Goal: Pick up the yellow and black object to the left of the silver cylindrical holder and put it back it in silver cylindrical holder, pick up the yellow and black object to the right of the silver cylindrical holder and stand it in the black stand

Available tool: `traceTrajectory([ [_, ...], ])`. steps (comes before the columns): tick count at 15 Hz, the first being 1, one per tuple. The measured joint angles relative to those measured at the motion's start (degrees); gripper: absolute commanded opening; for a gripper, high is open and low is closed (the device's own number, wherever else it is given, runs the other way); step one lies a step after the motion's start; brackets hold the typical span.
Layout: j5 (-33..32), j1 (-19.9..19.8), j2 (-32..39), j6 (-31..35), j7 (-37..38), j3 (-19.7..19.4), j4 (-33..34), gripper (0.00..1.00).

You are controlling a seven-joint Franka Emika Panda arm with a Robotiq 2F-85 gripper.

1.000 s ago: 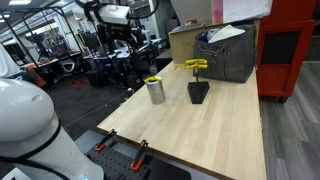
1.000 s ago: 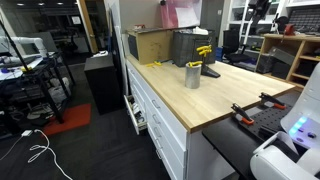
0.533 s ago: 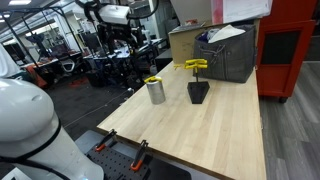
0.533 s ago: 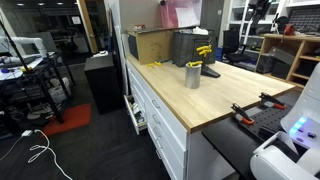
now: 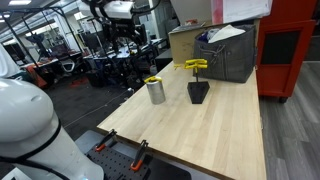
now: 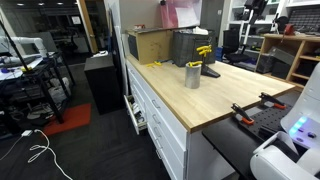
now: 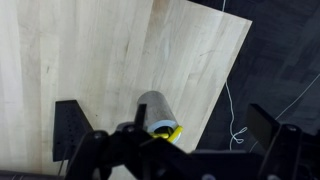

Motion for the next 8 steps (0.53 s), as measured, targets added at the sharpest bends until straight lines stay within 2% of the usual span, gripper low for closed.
traceTrajectory([
  [8,-0.9,-1.7,13.4,3.8,8.2,5.4,10.7,1.00],
])
